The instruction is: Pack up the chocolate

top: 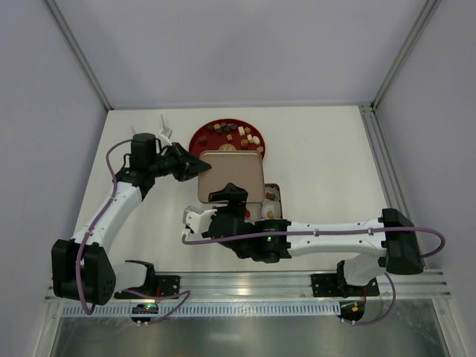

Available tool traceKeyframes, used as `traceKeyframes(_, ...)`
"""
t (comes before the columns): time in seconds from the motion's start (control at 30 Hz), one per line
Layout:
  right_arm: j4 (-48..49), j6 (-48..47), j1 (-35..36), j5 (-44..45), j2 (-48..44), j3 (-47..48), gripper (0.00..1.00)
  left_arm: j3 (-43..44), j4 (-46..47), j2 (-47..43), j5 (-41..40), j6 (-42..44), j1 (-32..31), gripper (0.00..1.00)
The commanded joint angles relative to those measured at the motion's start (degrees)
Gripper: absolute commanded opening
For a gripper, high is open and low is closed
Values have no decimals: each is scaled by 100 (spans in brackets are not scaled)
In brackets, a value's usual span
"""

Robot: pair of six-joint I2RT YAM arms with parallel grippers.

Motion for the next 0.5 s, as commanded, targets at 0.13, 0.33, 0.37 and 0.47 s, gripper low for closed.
traceKeyframes(0.13, 653, -437, -155, 161, 48, -69, 85, 198, -36, -277, 319, 5, 38, 0)
traceKeyframes(0.33, 890, -657, -243, 153, 145, -104, 80, 181, -71, -330, 346, 14, 29, 0)
traceKeyframes(0.37, 934, -683, -252, 161, 154, -113, 79, 189, -89, -321, 346, 14, 37, 0)
traceKeyframes(0.47, 1040, -762, -313, 179, 163, -122, 73, 207, -106, -321, 372, 32, 29, 0)
